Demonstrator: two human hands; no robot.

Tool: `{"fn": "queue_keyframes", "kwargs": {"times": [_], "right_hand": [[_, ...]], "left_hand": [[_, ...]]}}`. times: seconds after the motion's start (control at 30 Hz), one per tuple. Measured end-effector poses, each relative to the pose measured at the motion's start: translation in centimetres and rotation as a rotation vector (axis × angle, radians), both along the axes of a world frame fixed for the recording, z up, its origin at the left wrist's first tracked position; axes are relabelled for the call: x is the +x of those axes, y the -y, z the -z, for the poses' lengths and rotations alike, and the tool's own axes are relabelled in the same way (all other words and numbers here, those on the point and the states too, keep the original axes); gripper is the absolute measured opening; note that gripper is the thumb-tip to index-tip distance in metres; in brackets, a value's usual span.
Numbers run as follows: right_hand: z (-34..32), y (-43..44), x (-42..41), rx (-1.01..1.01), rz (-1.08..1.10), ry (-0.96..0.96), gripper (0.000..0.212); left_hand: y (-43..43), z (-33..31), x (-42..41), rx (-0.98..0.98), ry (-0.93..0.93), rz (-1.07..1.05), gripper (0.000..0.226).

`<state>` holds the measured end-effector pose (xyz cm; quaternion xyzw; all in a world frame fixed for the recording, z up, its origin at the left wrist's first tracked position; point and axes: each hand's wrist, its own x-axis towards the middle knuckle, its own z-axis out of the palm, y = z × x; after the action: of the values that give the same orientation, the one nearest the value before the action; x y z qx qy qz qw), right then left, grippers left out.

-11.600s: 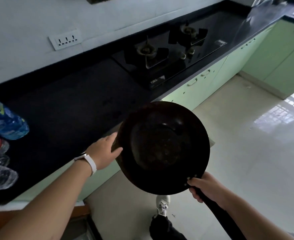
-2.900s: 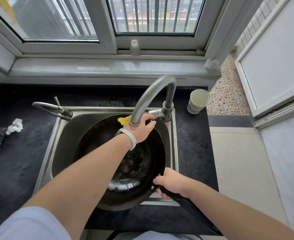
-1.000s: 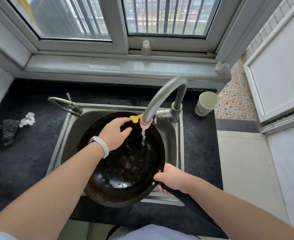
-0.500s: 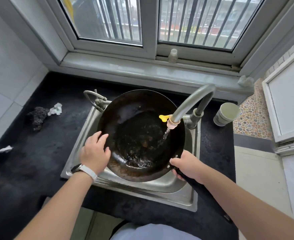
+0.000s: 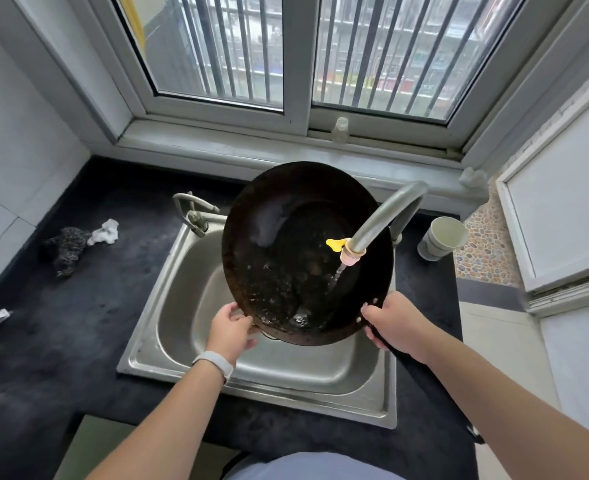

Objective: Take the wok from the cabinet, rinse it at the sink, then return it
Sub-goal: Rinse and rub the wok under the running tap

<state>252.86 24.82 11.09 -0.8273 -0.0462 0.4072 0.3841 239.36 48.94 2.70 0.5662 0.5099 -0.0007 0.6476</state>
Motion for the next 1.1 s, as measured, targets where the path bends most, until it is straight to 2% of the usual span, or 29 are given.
{"fn": "queue_keyframes", "kwargs": {"times": [0.1, 0.2, 0.3, 0.4, 0.57, 0.73, 1.1], "right_hand": [[-0.1, 0.3, -0.1, -0.011, 0.03, 0.049, 0.011], [-0.6, 0.4, -0.6, -0.038, 0.057, 0.082, 0.013], [-1.4, 0.4, -1.1, -0.046, 0.102, 0.074, 0.02], [-1.7, 0.9, -1.6, -0.088, 0.051, 0.116, 0.015], [-1.4, 1.5, -1.6, -0.116, 0.016, 0.107, 0.01], [-0.5, 1.6, -1.5, -0.093, -0.007, 0.023, 0.008], [2.1, -0.9, -1.6, -0.012, -0.025, -0.193, 0.03]], "left_hand": [[0.7, 0.9, 0.6, -0.128, 0.028, -0.035, 0.034], [1.2, 1.6, 1.1, -0.204, 0.031, -0.043, 0.037], [1.9, 2.2, 1.4, -0.26, 0.029, -0.03, 0.032], [2.7, 3.0, 1.6, -0.286, 0.019, -0.024, 0.023], [3.2, 3.3, 1.5, -0.289, 0.054, -0.045, 0.019], [2.0, 2.8, 0.8, -0.275, 0.158, -0.101, 0.029], [-1.7, 0.7, -3.1, -0.138, 0.19, -0.177, 0.033]]}}
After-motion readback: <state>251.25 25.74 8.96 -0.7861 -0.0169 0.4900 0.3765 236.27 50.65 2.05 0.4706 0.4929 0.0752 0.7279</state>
